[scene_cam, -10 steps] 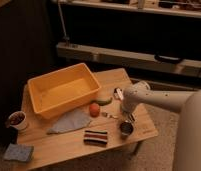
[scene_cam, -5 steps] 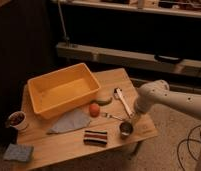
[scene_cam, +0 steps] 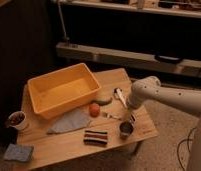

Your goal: Place fork in tray

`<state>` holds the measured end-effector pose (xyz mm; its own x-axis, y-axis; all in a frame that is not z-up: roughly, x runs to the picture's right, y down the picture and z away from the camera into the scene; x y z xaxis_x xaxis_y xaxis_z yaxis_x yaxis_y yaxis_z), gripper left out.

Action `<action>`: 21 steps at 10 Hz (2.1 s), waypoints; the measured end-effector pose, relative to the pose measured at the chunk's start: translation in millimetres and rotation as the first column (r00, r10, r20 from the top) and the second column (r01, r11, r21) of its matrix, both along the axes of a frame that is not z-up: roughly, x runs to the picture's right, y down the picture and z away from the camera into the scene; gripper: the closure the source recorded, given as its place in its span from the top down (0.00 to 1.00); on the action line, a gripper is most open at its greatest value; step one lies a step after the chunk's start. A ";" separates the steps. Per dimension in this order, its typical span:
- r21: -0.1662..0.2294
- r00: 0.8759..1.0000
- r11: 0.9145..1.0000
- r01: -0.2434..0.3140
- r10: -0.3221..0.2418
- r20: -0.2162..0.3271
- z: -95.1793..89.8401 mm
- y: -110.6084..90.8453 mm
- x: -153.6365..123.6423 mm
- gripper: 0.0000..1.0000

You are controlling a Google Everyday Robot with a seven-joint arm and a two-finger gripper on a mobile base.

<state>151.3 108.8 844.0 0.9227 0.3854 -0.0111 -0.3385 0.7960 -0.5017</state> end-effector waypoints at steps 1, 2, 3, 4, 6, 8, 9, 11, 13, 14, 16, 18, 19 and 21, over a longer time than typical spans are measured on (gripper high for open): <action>0.006 1.000 1.000 0.006 -0.006 0.016 -2.8 -3.3 -12.7 0.80; 0.004 1.000 1.000 0.013 -0.013 0.028 -6.3 -1.0 -21.3 0.80; -0.004 0.999 1.000 0.019 -0.019 0.036 -7.6 5.1 -28.4 0.80; -0.018 0.999 0.999 0.026 -0.026 0.048 -5.5 14.4 -39.1 0.80; -0.047 0.997 0.998 0.040 -0.037 0.066 8.7 35.8 -52.0 0.80; -0.071 0.996 0.996 0.049 -0.043 0.079 19.8 50.5 -66.0 0.80; -0.077 0.996 0.996 0.050 -0.043 0.081 22.6 53.2 -71.0 0.80; -0.090 0.997 0.995 0.050 -0.044 0.070 27.7 56.1 -69.4 0.70; -0.108 0.997 0.993 0.049 -0.043 0.061 34.2 61.1 -67.8 0.52; -0.112 0.997 0.993 0.046 -0.040 0.059 36.4 61.8 -68.0 0.42; -0.113 0.998 0.993 0.043 -0.037 0.056 35.5 59.9 -67.1 0.22; -0.120 0.998 0.992 0.050 -0.044 0.055 32.2 60.5 -65.7 0.12; -0.120 0.998 0.991 0.050 -0.044 0.053 32.5 60.5 -64.3 0.12; -0.119 0.999 0.992 0.040 -0.036 0.037 35.9 59.1 -54.9 0.12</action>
